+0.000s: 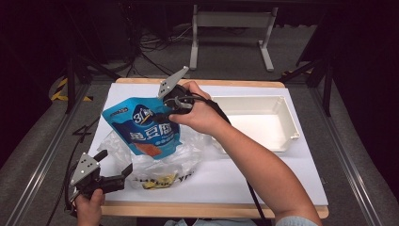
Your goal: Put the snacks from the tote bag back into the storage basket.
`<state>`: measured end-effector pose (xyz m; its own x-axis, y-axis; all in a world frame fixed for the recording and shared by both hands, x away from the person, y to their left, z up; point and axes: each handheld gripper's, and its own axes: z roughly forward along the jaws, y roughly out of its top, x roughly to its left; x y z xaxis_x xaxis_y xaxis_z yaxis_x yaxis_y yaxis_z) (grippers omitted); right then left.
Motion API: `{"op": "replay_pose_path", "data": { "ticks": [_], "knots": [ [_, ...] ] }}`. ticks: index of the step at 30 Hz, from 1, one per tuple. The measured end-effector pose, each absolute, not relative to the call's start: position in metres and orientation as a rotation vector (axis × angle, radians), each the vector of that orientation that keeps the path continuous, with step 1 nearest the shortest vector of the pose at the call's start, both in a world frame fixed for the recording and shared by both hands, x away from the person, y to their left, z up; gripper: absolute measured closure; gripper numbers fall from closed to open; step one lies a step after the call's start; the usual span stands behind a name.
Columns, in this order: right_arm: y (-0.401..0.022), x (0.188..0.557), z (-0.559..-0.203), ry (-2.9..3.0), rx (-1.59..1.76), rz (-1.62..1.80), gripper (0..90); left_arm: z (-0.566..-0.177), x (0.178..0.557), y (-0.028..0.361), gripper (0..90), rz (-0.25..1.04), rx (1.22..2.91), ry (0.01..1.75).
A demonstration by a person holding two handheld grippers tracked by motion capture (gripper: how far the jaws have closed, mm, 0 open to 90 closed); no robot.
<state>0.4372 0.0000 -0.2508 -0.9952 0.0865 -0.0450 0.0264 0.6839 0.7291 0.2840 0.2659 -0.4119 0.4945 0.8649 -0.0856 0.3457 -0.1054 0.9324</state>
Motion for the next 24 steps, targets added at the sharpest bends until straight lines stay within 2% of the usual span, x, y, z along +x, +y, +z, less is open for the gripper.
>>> {"op": "replay_pose_path", "data": {
  "ticks": [12,24],
  "knots": [
    [-0.009,0.429,-0.213,2.744,0.095,1.256,90.0,-0.412,0.284,0.266,0.5,0.614,1.682,1.042],
    [-0.018,0.429,-0.193,2.685,0.102,1.290,90.0,-0.412,0.284,0.266,0.5,0.613,1.683,1.048]
  ]
}}
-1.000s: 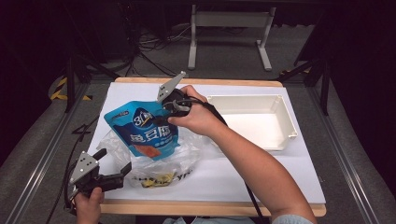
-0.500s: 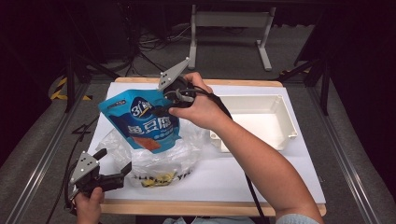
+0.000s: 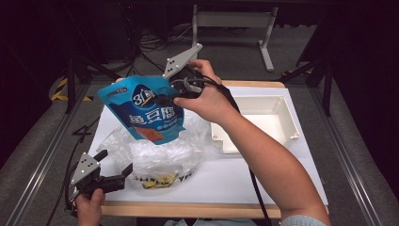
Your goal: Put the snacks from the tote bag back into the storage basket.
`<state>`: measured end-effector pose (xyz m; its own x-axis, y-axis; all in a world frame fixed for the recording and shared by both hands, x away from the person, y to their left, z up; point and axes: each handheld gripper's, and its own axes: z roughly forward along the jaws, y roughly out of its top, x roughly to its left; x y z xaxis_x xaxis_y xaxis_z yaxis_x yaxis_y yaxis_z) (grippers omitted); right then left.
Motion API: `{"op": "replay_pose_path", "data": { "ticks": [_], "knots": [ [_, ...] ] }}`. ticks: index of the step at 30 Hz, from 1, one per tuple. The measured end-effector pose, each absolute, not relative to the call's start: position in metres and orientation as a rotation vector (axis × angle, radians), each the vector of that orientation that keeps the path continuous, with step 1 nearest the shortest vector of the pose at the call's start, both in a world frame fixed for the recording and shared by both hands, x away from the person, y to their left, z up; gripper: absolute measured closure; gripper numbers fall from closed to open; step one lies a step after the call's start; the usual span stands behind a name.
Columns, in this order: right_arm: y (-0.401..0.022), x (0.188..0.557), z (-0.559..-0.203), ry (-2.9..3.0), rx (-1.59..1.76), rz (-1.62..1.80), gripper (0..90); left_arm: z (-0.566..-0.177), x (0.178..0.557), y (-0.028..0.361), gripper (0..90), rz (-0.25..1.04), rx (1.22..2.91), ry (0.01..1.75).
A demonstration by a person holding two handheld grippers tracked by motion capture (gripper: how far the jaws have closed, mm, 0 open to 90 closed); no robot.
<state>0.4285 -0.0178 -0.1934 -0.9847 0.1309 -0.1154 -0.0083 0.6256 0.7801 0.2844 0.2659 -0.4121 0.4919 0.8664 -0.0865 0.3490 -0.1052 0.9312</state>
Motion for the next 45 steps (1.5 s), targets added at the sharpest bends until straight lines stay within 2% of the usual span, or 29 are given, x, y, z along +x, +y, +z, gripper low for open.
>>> {"op": "replay_pose_path", "data": {
  "ticks": [15,45],
  "knots": [
    [-0.036,0.429,-0.183,2.650,0.115,1.278,90.0,-0.412,0.284,0.266,0.5,0.610,1.683,1.046],
    [-0.146,0.447,-0.164,2.522,0.340,1.237,90.0,-0.415,0.287,0.264,0.5,0.606,1.696,1.050]
  ]
}}
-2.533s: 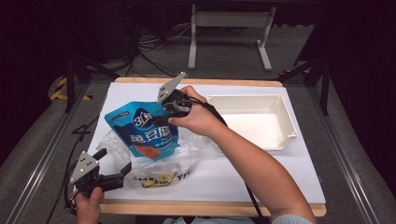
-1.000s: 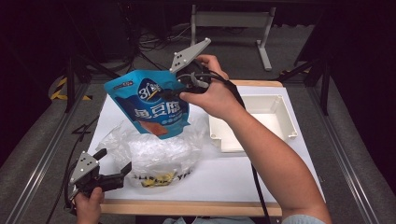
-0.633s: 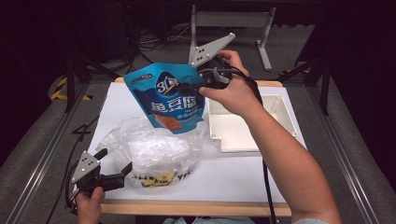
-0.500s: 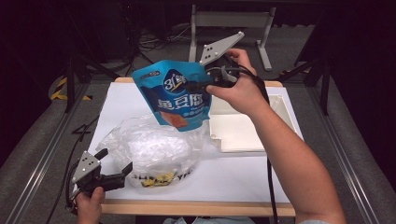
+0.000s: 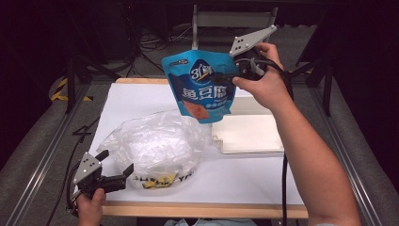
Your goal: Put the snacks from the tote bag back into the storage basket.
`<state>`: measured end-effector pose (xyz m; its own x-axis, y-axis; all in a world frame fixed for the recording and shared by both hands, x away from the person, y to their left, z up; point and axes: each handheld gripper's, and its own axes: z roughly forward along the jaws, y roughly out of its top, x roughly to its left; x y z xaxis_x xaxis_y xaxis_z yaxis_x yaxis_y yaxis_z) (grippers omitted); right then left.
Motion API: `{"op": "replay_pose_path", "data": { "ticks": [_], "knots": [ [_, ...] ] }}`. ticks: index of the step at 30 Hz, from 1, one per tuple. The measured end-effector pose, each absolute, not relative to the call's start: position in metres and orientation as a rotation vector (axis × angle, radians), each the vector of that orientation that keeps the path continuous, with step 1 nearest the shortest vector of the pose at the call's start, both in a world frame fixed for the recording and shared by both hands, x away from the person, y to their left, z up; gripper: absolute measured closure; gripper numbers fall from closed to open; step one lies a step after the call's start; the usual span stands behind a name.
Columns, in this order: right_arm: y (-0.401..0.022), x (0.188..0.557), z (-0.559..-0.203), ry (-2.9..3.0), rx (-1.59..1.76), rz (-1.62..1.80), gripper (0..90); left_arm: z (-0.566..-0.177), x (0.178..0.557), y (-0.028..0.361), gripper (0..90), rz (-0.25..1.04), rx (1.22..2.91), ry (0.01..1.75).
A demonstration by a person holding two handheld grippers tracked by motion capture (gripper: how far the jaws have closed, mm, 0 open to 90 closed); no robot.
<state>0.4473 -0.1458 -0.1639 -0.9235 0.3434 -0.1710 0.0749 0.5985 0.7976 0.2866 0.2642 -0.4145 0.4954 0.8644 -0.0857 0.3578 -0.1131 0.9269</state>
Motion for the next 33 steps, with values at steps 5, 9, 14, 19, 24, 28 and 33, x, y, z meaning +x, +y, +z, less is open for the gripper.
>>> {"op": "replay_pose_path", "data": {
  "ticks": [5,9,14,19,24,28,33],
  "knots": [
    [-0.165,0.453,-0.162,2.507,0.383,1.217,90.0,-0.414,0.286,0.265,0.5,0.606,1.698,1.053],
    [-0.181,0.456,-0.161,2.485,0.428,1.199,90.0,-0.415,0.287,0.265,0.5,0.608,1.695,1.054],
    [-0.201,0.462,-0.161,2.464,0.455,1.199,90.0,-0.415,0.288,0.263,0.5,0.604,1.696,1.054],
    [-0.211,0.466,-0.162,2.458,0.475,1.198,90.0,-0.415,0.287,0.264,0.5,0.605,1.695,1.058],
    [-0.228,0.471,-0.166,2.440,0.515,1.170,90.0,-0.415,0.288,0.264,0.5,0.605,1.698,1.057],
    [-0.240,0.475,-0.169,2.428,0.552,1.166,90.0,-0.415,0.288,0.264,0.5,0.606,1.697,1.057],
    [-0.254,0.480,-0.173,2.413,0.591,1.176,90.0,-0.416,0.288,0.264,0.5,0.606,1.694,1.057]
  ]
}}
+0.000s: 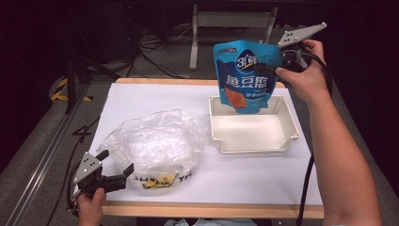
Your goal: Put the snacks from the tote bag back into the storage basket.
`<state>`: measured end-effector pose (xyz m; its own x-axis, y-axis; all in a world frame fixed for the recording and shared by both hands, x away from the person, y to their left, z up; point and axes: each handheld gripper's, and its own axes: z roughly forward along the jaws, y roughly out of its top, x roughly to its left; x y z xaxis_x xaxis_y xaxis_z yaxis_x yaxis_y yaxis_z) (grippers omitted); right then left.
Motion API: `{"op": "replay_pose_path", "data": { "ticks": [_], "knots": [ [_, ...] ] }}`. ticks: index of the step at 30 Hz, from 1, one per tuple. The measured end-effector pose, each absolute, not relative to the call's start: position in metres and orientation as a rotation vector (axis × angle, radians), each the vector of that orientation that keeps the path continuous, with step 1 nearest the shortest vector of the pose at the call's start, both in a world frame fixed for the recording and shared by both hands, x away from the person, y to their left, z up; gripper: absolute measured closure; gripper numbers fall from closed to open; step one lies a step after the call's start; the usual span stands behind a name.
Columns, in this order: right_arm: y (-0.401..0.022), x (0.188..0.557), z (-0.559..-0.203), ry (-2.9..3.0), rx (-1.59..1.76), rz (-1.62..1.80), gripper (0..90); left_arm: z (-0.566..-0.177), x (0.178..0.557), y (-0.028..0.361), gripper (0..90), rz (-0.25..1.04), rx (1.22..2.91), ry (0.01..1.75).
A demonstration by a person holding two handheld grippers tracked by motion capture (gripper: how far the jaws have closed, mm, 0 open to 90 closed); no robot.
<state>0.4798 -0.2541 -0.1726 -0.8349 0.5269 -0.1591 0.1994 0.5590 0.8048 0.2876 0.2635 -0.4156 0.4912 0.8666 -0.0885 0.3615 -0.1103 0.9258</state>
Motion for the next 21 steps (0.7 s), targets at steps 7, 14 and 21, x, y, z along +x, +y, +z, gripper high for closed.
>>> {"op": "replay_pose_path", "data": {
  "ticks": [7,14,21],
  "knots": [
    [-0.268,0.486,-0.183,2.402,0.634,1.181,90.0,-0.416,0.288,0.263,0.5,0.608,1.704,1.052],
    [-0.271,0.490,-0.200,2.416,0.655,1.176,90.0,-0.416,0.288,0.263,0.5,0.607,1.706,1.053],
    [-0.271,0.492,-0.218,2.443,0.665,1.178,90.0,-0.416,0.288,0.263,0.5,0.603,1.713,1.052]
  ]
}}
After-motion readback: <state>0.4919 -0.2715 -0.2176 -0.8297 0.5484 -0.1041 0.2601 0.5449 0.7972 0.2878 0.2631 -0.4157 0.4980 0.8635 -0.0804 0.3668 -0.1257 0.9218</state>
